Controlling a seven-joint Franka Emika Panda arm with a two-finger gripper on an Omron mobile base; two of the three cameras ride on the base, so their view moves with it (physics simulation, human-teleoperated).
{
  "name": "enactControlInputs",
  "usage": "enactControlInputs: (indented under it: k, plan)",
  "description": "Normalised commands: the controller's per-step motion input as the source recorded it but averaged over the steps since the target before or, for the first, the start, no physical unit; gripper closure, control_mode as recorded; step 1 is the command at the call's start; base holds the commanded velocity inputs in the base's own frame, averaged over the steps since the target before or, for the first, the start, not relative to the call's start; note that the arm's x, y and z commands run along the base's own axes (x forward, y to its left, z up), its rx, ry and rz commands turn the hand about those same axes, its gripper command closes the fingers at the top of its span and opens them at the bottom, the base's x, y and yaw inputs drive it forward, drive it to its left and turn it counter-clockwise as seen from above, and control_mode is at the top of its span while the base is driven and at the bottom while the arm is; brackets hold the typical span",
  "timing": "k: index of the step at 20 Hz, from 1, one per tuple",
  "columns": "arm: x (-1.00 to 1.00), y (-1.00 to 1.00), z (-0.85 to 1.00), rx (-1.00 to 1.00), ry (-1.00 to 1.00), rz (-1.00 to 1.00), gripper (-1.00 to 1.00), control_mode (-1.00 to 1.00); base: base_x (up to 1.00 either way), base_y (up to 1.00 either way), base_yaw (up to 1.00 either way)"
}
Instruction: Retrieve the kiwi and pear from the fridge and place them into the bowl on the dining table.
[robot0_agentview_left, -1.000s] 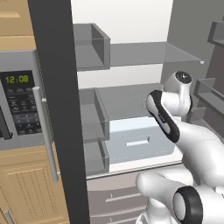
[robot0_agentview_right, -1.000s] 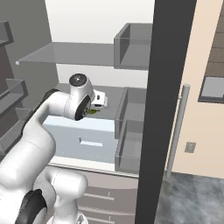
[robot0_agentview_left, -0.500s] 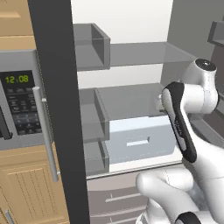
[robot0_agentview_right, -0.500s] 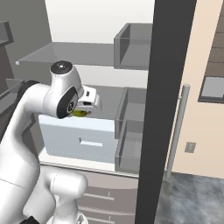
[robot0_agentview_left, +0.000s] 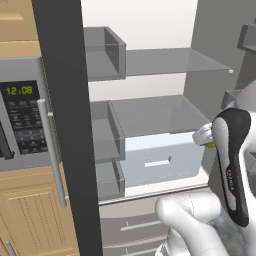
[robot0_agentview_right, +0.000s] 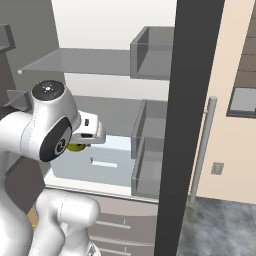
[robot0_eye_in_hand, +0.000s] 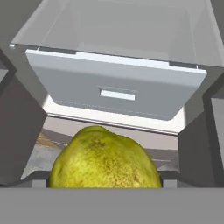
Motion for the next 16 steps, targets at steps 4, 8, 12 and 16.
enactControlInputs:
  k: [4, 8, 12, 16]
  plan:
    - [-0.25, 0.03, 0.0, 0.0, 0.0, 0.03, 1.0, 1.0, -0.75, 0.15, 0.08]
    - [0.0, 0.0, 0.0, 0.0, 0.0, 0.0, 1.0, 1.0, -1.0, 0.12, 0.12]
    - [0.0, 0.0, 0.0, 0.0, 0.0, 0.0, 1.0, 1.0, -0.95, 0.03, 0.19]
    - [0.0, 0.0, 0.0, 0.0, 0.0, 0.0, 1.0, 1.0, -0.38, 0.18, 0.32]
